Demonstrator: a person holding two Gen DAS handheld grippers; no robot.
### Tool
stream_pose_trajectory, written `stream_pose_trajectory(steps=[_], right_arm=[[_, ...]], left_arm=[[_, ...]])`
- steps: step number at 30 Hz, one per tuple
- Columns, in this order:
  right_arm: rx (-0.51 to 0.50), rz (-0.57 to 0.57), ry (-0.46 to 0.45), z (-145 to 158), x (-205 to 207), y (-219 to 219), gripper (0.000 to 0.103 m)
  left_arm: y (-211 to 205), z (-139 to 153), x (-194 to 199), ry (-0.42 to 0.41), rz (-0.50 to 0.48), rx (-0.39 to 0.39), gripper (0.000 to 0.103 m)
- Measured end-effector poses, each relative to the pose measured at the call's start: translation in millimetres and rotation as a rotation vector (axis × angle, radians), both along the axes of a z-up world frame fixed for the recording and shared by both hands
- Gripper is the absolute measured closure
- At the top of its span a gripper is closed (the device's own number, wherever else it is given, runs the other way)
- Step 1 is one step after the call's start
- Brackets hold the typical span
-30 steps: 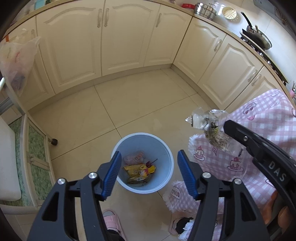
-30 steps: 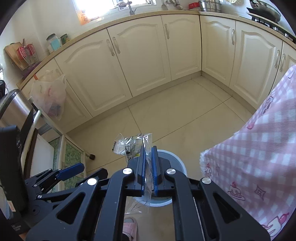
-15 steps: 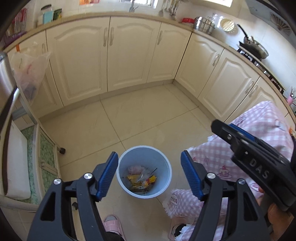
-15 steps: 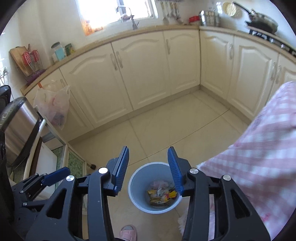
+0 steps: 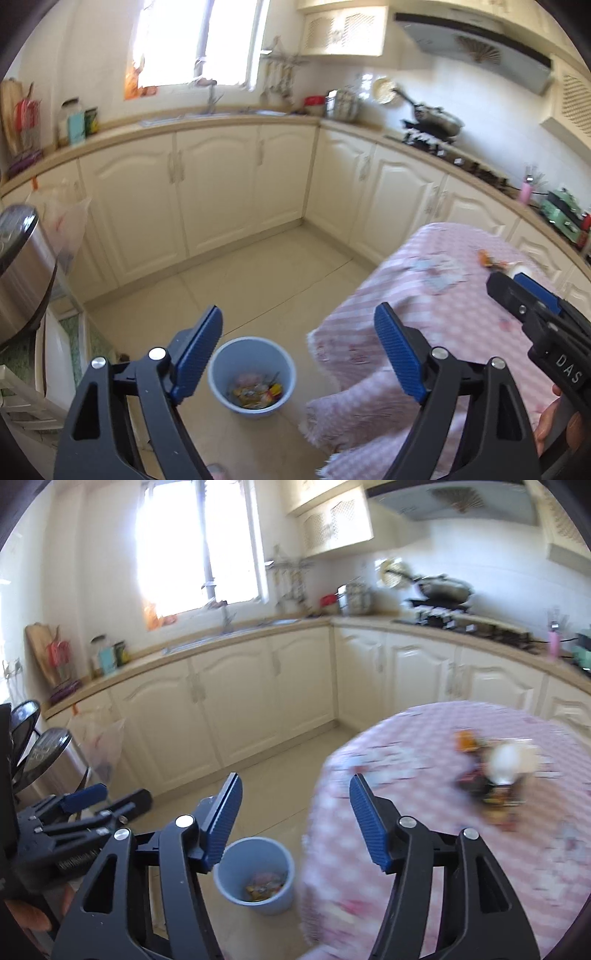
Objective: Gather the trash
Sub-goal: 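Move both open tools back toward the table, then close the right tool on the gold-wrapped round snack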
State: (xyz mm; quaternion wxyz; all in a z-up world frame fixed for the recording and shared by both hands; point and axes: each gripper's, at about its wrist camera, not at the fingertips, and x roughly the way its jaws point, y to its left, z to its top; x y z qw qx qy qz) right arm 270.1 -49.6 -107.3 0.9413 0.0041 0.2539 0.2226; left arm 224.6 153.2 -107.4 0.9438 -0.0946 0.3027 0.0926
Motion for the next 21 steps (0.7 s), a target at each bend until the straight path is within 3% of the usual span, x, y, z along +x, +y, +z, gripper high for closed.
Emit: stream_pose_trajectory(steps=[5,10,17,21], right_arm=[[0.011,-0.122,0.003,6,-9,-68,0.041],[0.034,-0.245,0.042,-1,3,-127,0.038],[0.035,-0.326,0.140,-25,38,-168,0.037],[0.027,-0.309,0.251,-49,66,-169,0.037]], left_arm=[[-54,17,6,-0.020,-0.092,-0.038,0.018],[-105,16,33,0.016,-0.232,-0.013,0.017],[-159,-9,96,0.107,-0.400,0.001,0.017],[-172,-28,122,0.158,-0.409,0.036,0.017]])
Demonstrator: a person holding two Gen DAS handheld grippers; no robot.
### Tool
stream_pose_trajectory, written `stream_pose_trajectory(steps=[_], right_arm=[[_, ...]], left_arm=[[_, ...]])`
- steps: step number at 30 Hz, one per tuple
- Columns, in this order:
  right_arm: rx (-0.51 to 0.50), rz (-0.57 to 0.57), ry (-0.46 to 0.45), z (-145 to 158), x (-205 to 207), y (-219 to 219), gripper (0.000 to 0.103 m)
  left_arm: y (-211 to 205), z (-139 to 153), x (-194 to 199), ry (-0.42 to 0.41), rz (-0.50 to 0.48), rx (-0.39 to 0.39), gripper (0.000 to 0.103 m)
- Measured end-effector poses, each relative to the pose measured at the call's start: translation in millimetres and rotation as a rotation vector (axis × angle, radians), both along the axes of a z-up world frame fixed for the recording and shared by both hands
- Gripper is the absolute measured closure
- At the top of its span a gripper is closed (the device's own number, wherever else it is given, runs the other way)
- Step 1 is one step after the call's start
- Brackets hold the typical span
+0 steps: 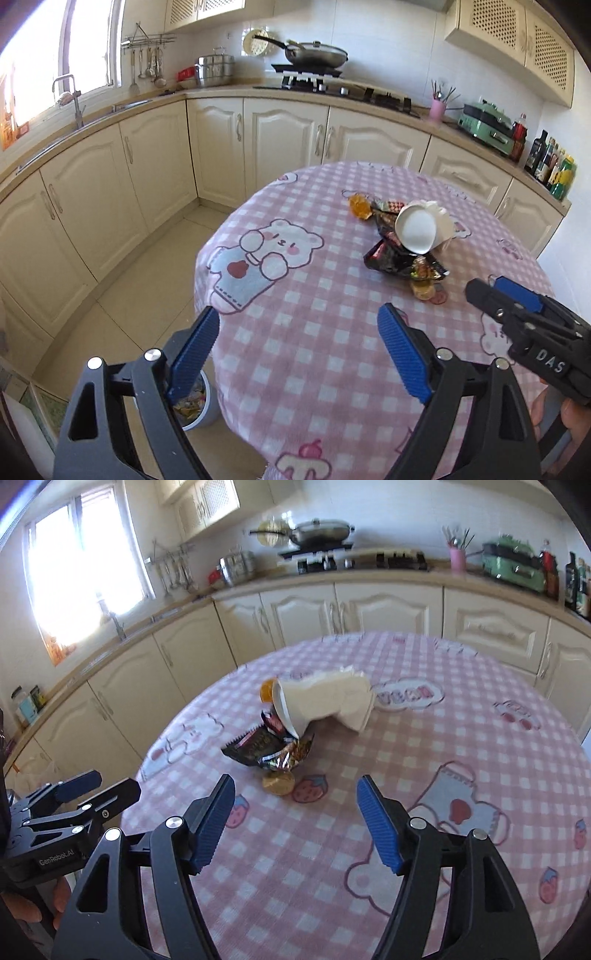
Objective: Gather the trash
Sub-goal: 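Close the right tool on the gold-wrapped round snack, then grasp the dark snack wrapper with the left tool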
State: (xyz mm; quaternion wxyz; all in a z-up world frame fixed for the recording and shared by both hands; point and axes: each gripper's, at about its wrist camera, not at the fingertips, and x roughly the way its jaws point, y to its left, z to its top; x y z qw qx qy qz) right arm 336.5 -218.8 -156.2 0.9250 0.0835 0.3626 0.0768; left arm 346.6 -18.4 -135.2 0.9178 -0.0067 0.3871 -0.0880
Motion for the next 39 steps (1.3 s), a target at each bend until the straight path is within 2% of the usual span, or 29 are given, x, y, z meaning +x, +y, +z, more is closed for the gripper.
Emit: stream_pose_trajectory(steps=[5,7,10,12,14,20,25,39], right_arm=[[-0.050,0.058,0.115,-26,33,19,0.037],[-0.046,0.072,0.128,-29,41,23,0.040],[-0.103,0.061,0.137,-30,52,26,0.054],[-0.139,0.046,0.136,-29,53,27,0.075],[-0.141,0.050,0.136,-29,51,27,0.082],[-0.133,0.022,0.128,-26,29,16,0.082],[-0.130,-0.006,0.117,-21,17,2,0.082],[-0.061,-0.027,0.091,-20,15,-34,0.082]], left_arm=[[7,-19,19,0.062,0.031,-0.018,0.017],[11,-23,21,0.073,0.044,-0.030,0.017],[15,-27,21,0.087,0.052,-0.036,0.017],[17,-26,20,0.082,0.040,-0.052,0.017],[20,-24,20,0.080,0.046,-0.062,0.017],[16,-14,20,0.059,0.006,-0.078,0.017],[7,-11,27,0.059,-0.020,-0.136,0.017],[-25,-35,69,0.125,0.019,-0.224,0.018]])
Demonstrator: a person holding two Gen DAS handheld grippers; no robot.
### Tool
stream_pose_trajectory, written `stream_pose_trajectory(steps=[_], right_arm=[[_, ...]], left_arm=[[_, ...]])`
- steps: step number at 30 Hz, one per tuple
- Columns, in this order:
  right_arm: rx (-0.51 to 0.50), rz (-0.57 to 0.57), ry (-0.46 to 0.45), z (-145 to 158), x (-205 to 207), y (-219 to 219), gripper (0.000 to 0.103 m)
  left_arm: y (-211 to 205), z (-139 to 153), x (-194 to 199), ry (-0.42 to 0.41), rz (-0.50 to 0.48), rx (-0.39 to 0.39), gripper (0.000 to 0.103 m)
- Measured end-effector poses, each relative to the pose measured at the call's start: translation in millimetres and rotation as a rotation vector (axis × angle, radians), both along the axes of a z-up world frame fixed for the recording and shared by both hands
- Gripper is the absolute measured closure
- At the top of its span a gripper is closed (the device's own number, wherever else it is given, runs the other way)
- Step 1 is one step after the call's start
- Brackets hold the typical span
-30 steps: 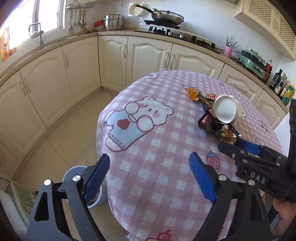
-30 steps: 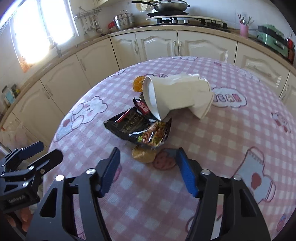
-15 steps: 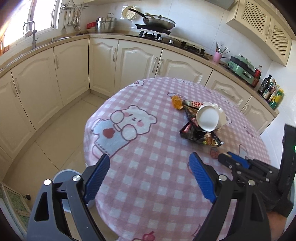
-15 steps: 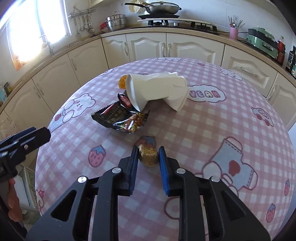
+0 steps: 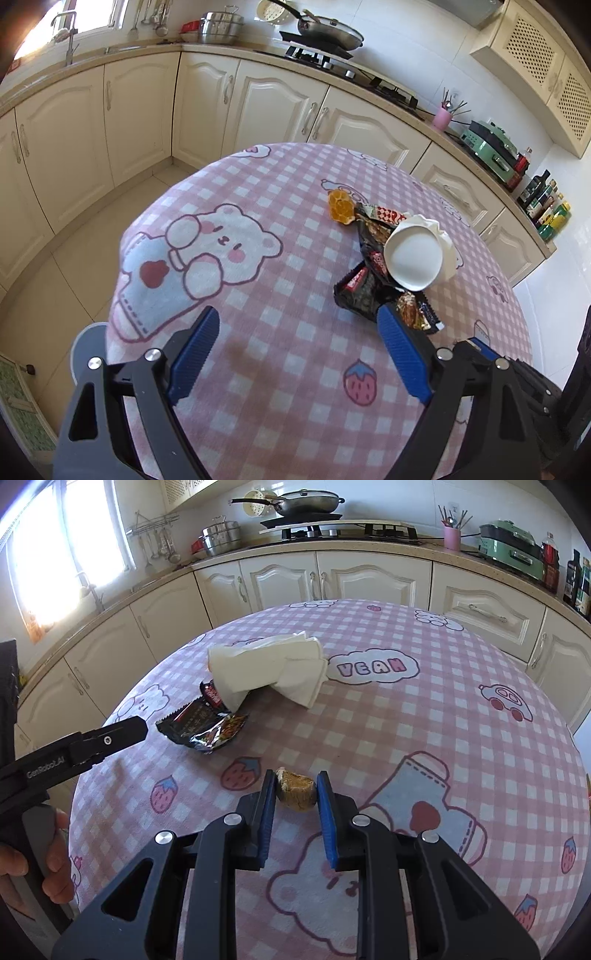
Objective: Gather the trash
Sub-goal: 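Grasp the dark snack wrapper with the left tool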
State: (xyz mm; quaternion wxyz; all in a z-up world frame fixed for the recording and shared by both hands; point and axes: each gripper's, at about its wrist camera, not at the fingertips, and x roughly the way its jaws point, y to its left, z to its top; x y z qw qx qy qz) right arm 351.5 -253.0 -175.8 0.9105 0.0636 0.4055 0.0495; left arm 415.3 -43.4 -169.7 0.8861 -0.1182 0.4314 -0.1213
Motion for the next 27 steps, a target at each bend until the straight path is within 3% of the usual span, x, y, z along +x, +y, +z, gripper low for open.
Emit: stream_pose_trajectory(steps=[12,20,23,25,27], right_arm=[[0.057,-0.009,-0.016,2,-1,-18,0.082],[0.068,0.000,-0.018,2,1,-19,0.082],[0.072,-0.003,-0.020,3,3,-19,0.082],[0.071,-0.002,-0.018,2,4,-18,0.082],[0.068,0.000,-0.019,3,5,-15,0.082]], left_arm=[[-8,-8,18,0.006,0.040,-0.053,0.018],[-31,-8,24,0.012,0.026,-0.016,0.019],[-43,-8,27,0.017,0.006,0.033,0.038],[-51,-8,27,0.013,-0.014,0.076,0.044],[-58,-8,26,0.007,-0.032,0.130,0.068]])
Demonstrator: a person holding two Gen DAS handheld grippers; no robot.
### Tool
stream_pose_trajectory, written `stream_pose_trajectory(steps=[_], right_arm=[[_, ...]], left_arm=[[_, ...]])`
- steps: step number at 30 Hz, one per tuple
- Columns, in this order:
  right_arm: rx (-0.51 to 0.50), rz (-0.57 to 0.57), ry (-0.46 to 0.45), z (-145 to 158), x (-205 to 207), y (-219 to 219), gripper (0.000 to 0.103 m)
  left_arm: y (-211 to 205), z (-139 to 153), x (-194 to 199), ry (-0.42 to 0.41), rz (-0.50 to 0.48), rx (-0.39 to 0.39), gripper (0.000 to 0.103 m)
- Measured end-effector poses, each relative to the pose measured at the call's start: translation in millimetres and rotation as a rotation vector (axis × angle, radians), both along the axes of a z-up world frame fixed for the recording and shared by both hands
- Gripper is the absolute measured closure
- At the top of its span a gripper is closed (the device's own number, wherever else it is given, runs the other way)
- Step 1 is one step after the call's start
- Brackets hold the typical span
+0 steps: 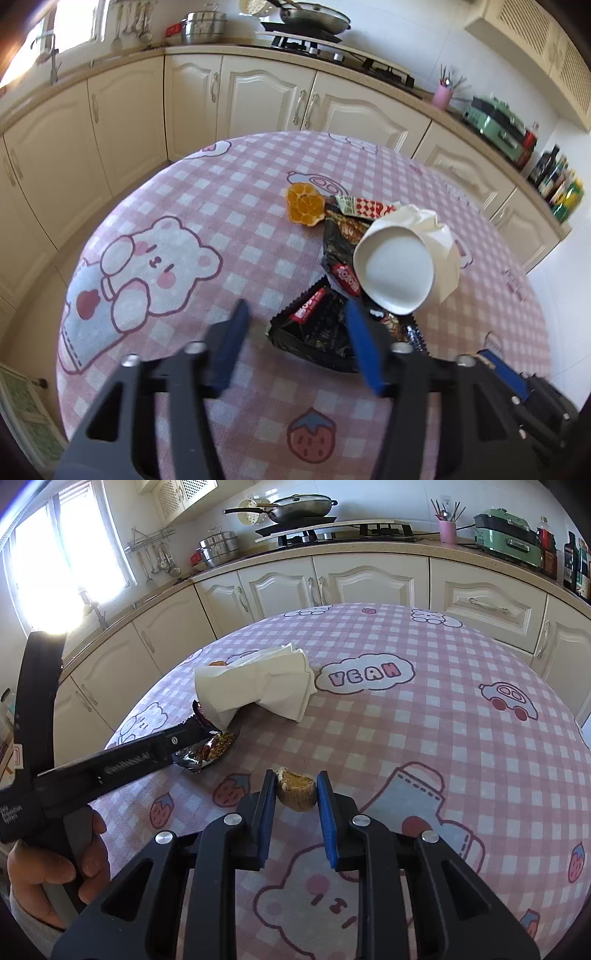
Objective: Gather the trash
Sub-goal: 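Grasp the dark snack wrapper with the left tool, then carry both items over the blue bin and open both tools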
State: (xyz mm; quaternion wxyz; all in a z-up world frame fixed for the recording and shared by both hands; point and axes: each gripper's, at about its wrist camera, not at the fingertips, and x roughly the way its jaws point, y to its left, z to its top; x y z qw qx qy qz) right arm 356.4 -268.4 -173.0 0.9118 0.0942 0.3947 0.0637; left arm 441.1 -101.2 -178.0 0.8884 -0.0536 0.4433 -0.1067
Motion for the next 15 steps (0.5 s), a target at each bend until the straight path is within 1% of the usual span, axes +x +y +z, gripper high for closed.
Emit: stream_pose_trajectory(steps=[1,2,5,10,13,15], right_arm=[[-0.002,0.000,-0.002,0,0,1,0.082],[-0.005,-0.002,-0.005,1,-1,3,0.082],[-0.013,-0.008,-0.015,4,-4,8,0.082],[-0.013,-0.007,-0.039,11,-14,18,0.082],[-0.016,0.008,-0.051,17,-21,28,0.082],[-0.019,0.021,-0.058,21,-26,37,0.082]], left_arm=[[-2,1,-1,-0.005,-0.017,-0.004,0.078],[0,2,-3,-0.002,-0.023,-0.021,0.084],[11,6,-11,0.004,-0.053,-0.084,0.092],[34,13,-39,-0.016,-0.068,-0.144,0.098],[45,19,-53,-0.034,-0.064,-0.147,0.099],[56,24,-66,-0.049,-0.058,-0.164,0.100]])
